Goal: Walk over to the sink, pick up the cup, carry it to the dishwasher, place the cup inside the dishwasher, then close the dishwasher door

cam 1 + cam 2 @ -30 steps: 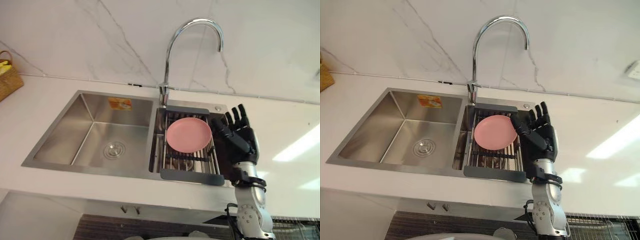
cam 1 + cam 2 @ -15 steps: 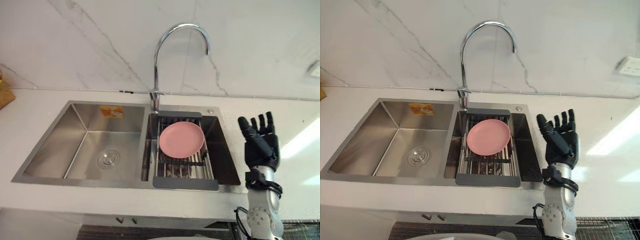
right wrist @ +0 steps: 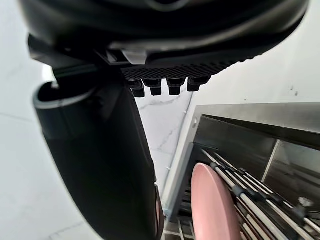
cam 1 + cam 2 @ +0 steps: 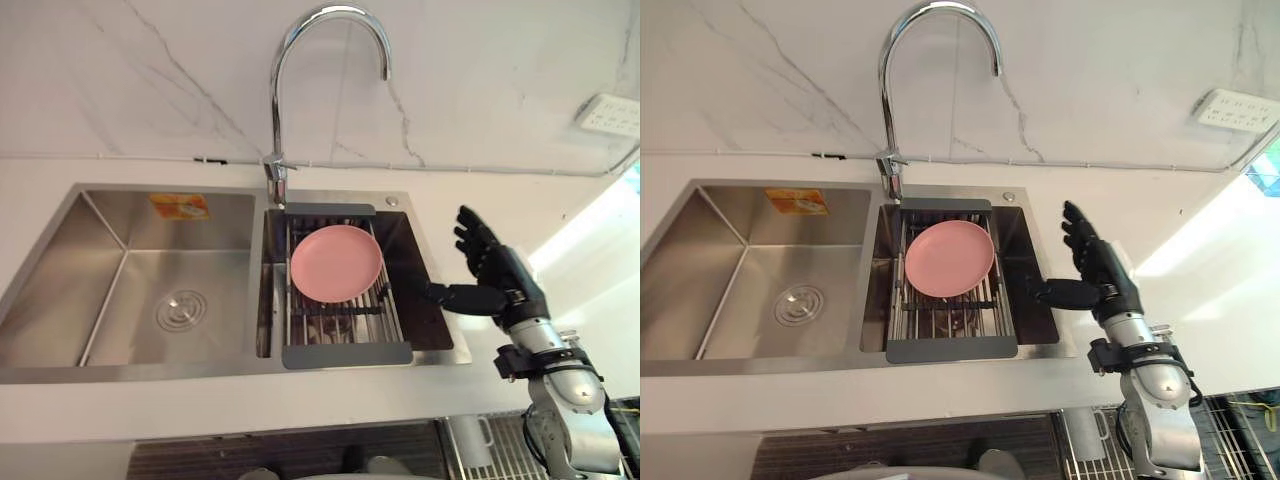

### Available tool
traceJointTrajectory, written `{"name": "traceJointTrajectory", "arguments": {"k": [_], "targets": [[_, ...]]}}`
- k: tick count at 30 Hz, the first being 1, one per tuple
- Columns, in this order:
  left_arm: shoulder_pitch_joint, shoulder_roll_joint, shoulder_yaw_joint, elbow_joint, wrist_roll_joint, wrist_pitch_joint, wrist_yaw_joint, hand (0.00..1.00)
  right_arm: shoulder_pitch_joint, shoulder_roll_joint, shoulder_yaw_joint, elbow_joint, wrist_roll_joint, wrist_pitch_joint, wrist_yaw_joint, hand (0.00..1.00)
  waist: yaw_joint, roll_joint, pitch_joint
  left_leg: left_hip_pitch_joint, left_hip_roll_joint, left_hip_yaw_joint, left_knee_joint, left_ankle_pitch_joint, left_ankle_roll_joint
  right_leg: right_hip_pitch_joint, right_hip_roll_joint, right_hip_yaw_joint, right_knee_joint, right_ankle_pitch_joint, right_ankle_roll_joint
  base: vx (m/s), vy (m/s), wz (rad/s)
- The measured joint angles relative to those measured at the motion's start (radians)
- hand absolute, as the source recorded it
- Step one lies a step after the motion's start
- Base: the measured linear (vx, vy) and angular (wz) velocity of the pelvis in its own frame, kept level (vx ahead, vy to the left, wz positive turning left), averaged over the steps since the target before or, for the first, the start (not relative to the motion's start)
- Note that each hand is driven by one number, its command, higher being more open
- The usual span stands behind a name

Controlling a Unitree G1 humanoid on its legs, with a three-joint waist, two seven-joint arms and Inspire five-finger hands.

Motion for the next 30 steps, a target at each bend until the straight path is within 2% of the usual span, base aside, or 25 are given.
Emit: {"name": "traceJointTrajectory", "arguments": {"k": [6, 11, 19, 26, 30], "targets": [[-0.004, -0.010, 0.000, -0.030, 0.000, 0.000, -0.001, 1.00, 0.000, -0.002, 0.081, 0.002, -0.141, 0.014, -0.005, 1.00, 0.004, 0.000, 0.001, -0.003, 0.008, -0.023, 0.031, -0.019, 0.001, 0.029, 0.000, -0.021, -0.009, 0.001, 0.002, -0.02, -0.008, 0.10], [-0.011, -0.018, 0.002, -0.039, -0.001, -0.009, -0.001, 1.00, -0.003, -0.002, 0.126, 0.015, -0.231, 0.014, -0.024, 1.00, 0.025, 0.001, 0.002, 0.004, 0.010, -0.036, 0.031, -0.021, -0.004, 0.048, 0.002, -0.035, -0.015, 0.001, 0.002, -0.02, -0.021, 0.08], [0.009, -0.026, 0.009, -0.044, -0.010, -0.025, 0.001, 1.00, -0.005, -0.002, 0.155, 0.019, -0.449, 0.013, -0.031, 1.00, 0.029, 0.001, 0.002, 0.031, 0.003, -0.047, 0.008, -0.011, -0.006, 0.080, 0.005, -0.050, -0.038, 0.001, 0.002, -0.01, -0.014, 0.04], [0.022, -0.035, 0.011, -0.071, -0.025, -0.025, 0.004, 1.00, -0.010, -0.002, 0.191, 0.022, -0.567, 0.013, -0.031, 1.00, 0.051, 0.001, -0.002, 0.057, -0.009, -0.060, -0.028, 0.004, -0.009, 0.110, 0.005, -0.068, -0.066, 0.003, 0.003, 0.00, -0.002, 0.07], [0.030, -0.039, 0.019, -0.079, -0.024, -0.023, 0.004, 1.00, -0.022, -0.002, 0.206, 0.023, -0.616, 0.001, -0.035, 1.00, 0.051, 0.000, -0.007, 0.060, -0.013, -0.060, -0.038, 0.008, -0.010, 0.112, 0.005, -0.068, -0.071, 0.006, 0.004, 0.00, 0.003, 0.01]]}}
